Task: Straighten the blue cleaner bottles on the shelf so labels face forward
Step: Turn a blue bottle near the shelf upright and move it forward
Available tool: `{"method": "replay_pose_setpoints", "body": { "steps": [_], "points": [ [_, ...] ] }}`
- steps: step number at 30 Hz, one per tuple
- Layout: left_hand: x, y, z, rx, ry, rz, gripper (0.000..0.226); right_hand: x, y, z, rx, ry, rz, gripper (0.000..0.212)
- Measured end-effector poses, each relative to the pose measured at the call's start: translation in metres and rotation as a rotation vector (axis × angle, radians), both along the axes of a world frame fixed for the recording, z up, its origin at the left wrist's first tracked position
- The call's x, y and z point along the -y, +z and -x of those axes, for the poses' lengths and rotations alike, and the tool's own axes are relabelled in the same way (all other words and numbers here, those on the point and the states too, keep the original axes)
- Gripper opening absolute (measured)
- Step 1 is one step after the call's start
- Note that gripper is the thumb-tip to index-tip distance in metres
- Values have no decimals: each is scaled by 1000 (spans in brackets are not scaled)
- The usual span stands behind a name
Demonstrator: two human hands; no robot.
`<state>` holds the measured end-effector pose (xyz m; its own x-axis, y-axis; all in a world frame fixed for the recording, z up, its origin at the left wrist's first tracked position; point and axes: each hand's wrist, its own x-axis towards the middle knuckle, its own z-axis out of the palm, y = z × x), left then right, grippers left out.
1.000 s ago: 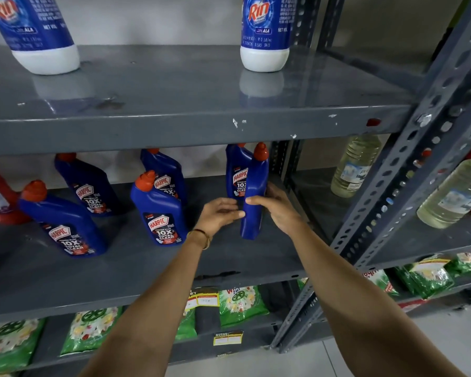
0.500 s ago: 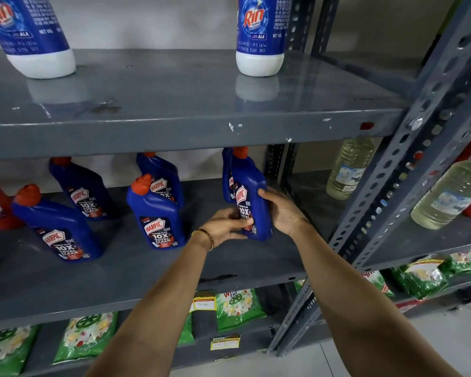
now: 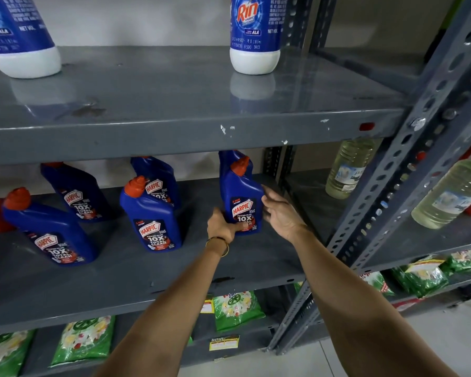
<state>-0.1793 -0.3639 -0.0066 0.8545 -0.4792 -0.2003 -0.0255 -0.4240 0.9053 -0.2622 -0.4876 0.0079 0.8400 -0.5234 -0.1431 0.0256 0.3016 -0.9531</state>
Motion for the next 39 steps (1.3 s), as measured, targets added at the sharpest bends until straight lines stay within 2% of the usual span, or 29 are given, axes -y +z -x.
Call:
{"method": "replay_pose_setpoints", "body": {
  "steps": [9, 15, 22, 39],
  "points": [
    [0, -9, 2, 92, -4, -22, 55, 3, -15, 8, -32, -72, -123, 42],
    [-7, -17, 10, 53, 30, 7, 51, -8, -39, 18, -260, -136, 34, 43],
    [-8, -22, 16, 61, 2, -24, 36, -16, -41, 16, -274, -173, 187, 48],
    [-22, -23, 35, 120, 29, -75, 29, -25, -42, 33, -305, -170, 147, 48]
  ]
}}
